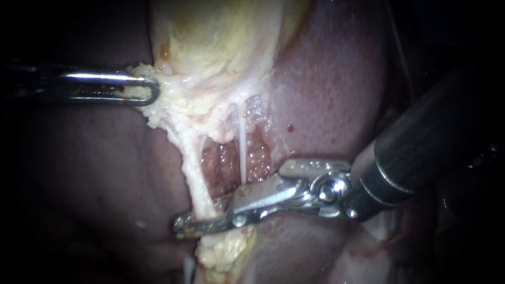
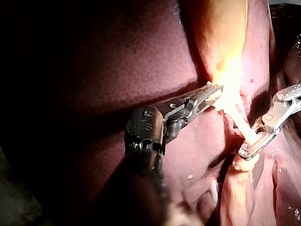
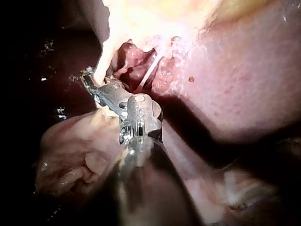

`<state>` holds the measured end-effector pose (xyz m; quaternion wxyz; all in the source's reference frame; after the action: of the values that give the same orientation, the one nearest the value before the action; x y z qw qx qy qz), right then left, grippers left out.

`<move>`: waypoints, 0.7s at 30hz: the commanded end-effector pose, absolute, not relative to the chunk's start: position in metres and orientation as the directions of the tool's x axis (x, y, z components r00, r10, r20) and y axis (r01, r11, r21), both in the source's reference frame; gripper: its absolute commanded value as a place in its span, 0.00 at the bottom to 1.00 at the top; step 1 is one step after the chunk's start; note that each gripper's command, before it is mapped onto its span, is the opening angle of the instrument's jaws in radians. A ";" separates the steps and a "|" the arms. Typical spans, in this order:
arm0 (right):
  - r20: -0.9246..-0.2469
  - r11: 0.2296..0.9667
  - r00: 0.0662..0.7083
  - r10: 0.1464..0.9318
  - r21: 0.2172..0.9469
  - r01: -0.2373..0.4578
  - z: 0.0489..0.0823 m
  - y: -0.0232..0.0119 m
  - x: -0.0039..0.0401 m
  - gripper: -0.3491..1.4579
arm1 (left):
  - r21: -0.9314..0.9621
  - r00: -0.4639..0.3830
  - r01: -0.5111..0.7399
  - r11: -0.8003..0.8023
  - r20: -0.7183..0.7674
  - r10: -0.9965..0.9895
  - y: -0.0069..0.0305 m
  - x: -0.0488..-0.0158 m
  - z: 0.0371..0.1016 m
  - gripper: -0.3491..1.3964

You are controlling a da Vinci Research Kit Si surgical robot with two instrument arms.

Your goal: Going back first clip left tube

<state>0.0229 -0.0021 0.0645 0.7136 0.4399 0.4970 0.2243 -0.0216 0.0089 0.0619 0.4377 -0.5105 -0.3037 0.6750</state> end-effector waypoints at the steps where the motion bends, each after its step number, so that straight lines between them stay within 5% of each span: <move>1: -0.513 0.506 0.388 0.766 0.853 0.129 0.0648 -0.0022 0.0229 0.12 | -0.856 -0.096 -0.281 -0.433 -0.424 0.901 0.0089 -0.0216 0.0619 0.00; 5: -0.545 0.527 0.354 0.760 0.835 0.156 0.0655 -0.0020 0.0232 0.39 | -0.856 -0.096 -0.281 -0.433 -0.424 0.900 0.0088 -0.0216 0.0620 0.00; 13: -0.680 0.663 0.302 0.669 0.729 0.171 0.0678 -0.0012 0.0232 0.44 | -0.856 -0.096 -0.282 -0.434 -0.425 0.900 0.0088 -0.0217 0.0620 0.00; 21: -0.797 0.813 0.267 0.542 0.577 0.072 0.0689 0.0001 0.0226 0.47 | -0.856 -0.095 -0.282 -0.434 -0.425 0.900 0.0088 -0.0217 0.0620 0.00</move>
<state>0.0225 0.0000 0.0689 0.7526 0.2594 0.5853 0.1538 -0.0217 0.0087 0.0620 0.4376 -0.5106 -0.3030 0.6752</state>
